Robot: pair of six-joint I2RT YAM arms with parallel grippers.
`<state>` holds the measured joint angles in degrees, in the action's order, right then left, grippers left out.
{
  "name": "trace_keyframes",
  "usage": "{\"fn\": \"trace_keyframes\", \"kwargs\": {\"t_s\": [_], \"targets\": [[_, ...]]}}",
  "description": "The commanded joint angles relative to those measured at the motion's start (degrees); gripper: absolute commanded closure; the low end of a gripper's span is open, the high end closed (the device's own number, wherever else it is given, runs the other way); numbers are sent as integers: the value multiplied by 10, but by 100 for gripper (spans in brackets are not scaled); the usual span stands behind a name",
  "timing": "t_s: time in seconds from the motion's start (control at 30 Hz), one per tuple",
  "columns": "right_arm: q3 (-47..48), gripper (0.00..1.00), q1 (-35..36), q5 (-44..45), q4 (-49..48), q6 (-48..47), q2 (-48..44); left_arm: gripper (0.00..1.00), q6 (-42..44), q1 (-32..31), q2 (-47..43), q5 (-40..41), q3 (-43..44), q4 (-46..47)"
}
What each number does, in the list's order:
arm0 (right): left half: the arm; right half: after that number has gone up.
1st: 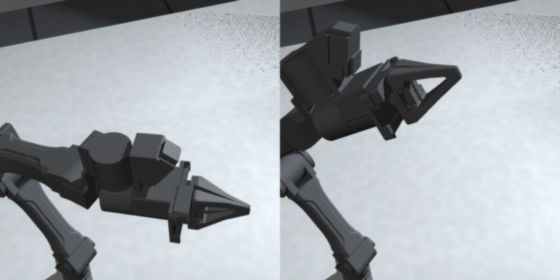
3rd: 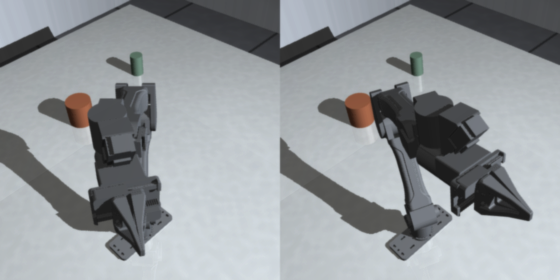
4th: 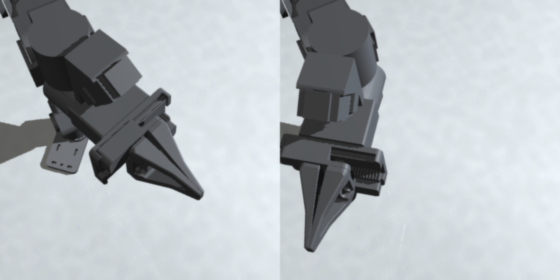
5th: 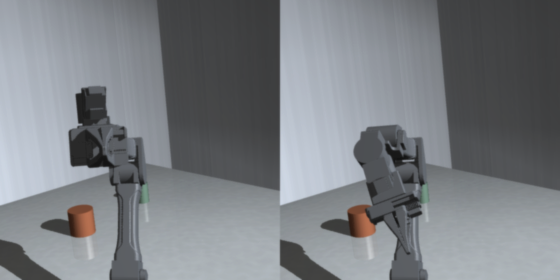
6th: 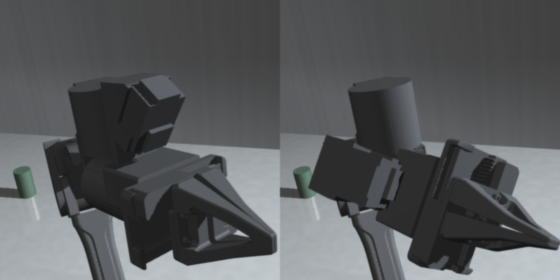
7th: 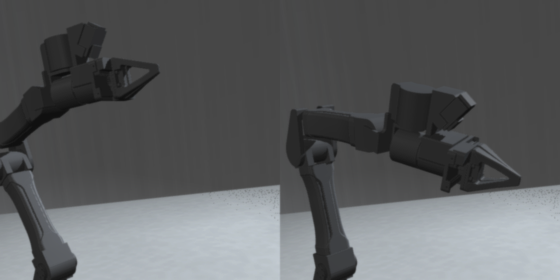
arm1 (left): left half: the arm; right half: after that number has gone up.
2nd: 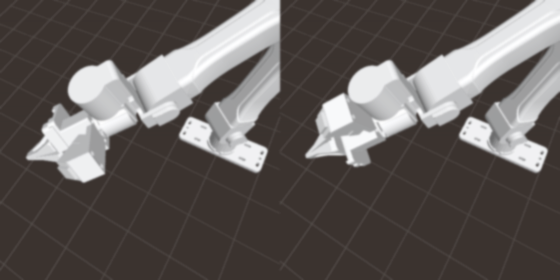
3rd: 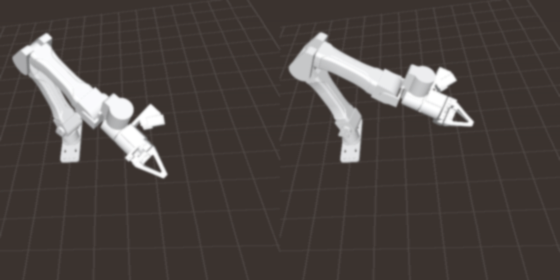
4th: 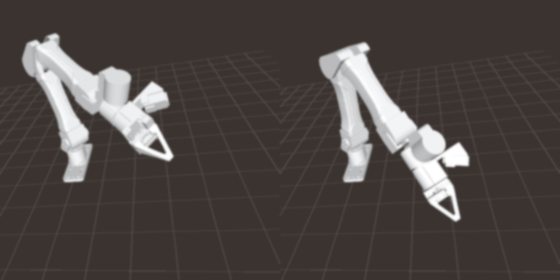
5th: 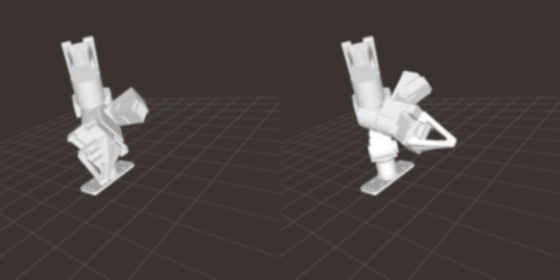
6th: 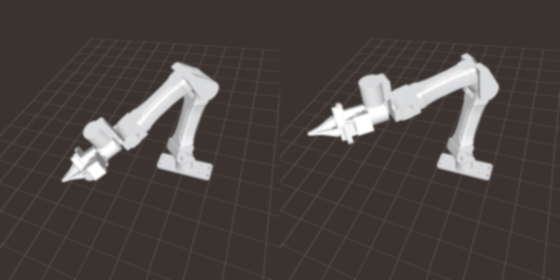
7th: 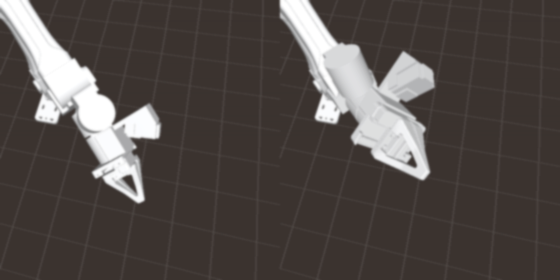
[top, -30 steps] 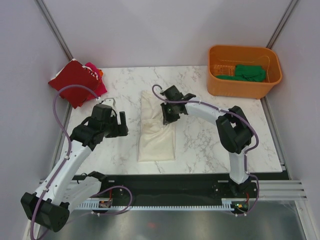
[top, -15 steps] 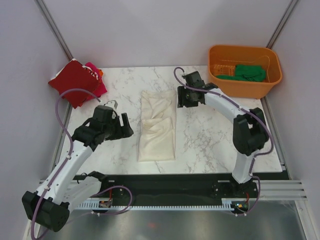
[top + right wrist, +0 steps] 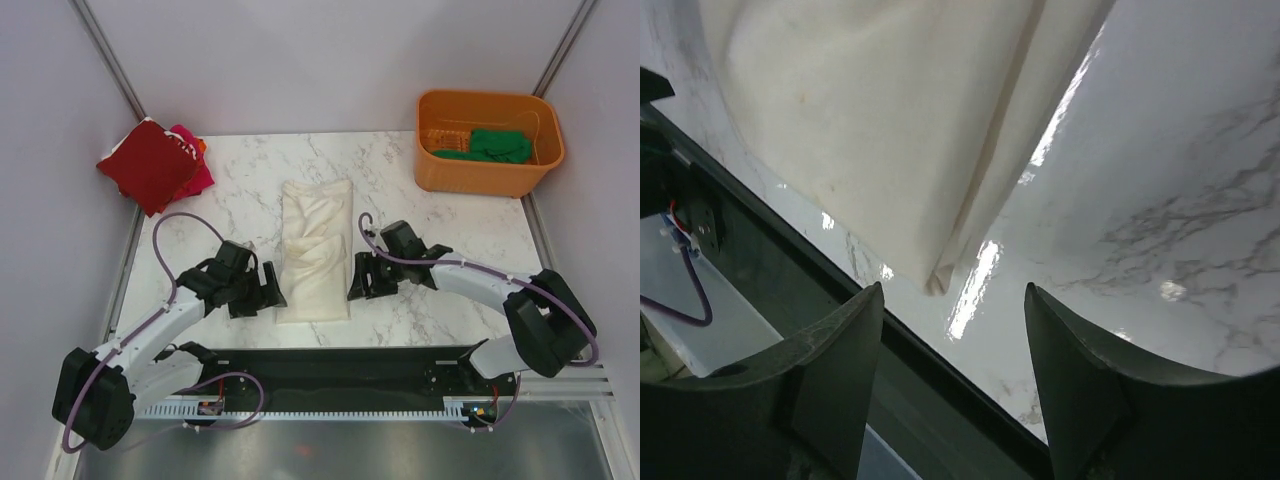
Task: Fold and stack the t-shirts
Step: Fold the tshirt
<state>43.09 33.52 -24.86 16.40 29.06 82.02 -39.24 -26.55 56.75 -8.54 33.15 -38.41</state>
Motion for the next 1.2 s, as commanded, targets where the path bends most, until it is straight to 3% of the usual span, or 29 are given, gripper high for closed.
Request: {"fn": "trace_keyframes", "kwargs": {"t_s": [0.0,0.4,0.43,0.47,0.53,1.03,1.13,1.17], "targets": [[-26,34,38,-22,-95,47,3,9,-56,-10,0,-32,-7,97],[-71,38,66,0,-182,74,87,9,-51,-11,19,-27,-28,115],[-74,46,66,0,-195,76,91,9,-52,-11,15,-28,-31,118],[-78,60,66,-4,-203,79,95,9,-53,-11,13,-29,-34,120],[-88,100,67,-5,-207,82,98,10,-58,-13,12,-32,-42,121],[-140,100,79,8,-192,101,39,17,-125,-88,13,15,-108,174],[-142,100,80,9,-191,102,36,27,-129,-88,28,19,-113,190],[-143,100,80,10,-191,102,35,38,-130,-90,33,16,-113,193]]}}
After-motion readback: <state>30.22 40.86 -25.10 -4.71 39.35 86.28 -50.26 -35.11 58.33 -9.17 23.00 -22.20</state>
